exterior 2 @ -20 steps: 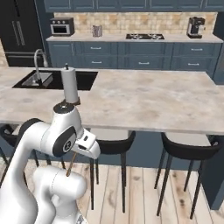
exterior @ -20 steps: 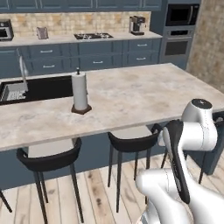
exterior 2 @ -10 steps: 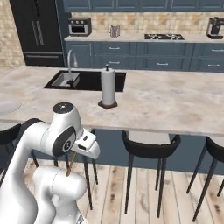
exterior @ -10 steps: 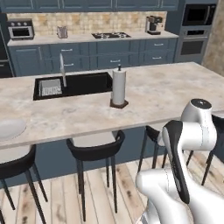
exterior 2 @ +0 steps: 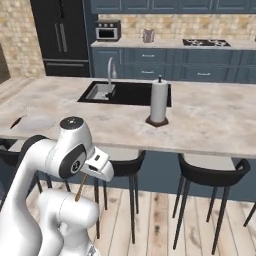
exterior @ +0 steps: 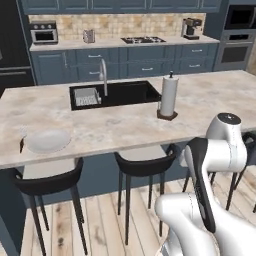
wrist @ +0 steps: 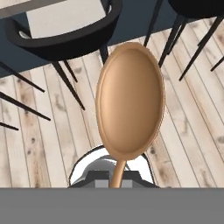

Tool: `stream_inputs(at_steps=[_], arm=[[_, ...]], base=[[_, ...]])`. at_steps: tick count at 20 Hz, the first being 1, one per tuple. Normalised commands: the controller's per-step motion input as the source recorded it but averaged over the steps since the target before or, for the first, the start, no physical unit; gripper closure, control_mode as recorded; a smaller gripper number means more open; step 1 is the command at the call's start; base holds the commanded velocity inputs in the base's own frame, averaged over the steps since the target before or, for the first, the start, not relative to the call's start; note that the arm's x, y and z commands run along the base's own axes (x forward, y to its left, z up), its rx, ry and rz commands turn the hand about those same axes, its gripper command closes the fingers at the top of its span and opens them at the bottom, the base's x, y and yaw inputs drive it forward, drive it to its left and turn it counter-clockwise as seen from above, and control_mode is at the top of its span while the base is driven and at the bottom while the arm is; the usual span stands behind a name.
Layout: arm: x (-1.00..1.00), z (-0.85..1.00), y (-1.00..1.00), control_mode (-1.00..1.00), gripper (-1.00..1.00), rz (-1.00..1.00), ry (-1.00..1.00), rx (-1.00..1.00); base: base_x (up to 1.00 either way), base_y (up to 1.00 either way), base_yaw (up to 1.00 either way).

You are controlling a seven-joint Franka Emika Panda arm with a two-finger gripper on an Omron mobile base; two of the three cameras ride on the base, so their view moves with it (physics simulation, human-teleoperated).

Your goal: Take the fork and place it on the left side of the plate. Then take the spoon and place it on the right side of the plate. Make sure they're directly next to the plate.

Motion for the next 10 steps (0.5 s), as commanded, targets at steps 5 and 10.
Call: stream_inputs(at_steps=[5,10], arm=[[0.0,0.0,0.0,1.0,1.0,0.0,0.0,0.0],[0.0,0.0,0.0,1.0,1.0,0.0,0.0,0.0]], base=[[0.3,0.36,0.05],[0.44,0.37,0.03]])
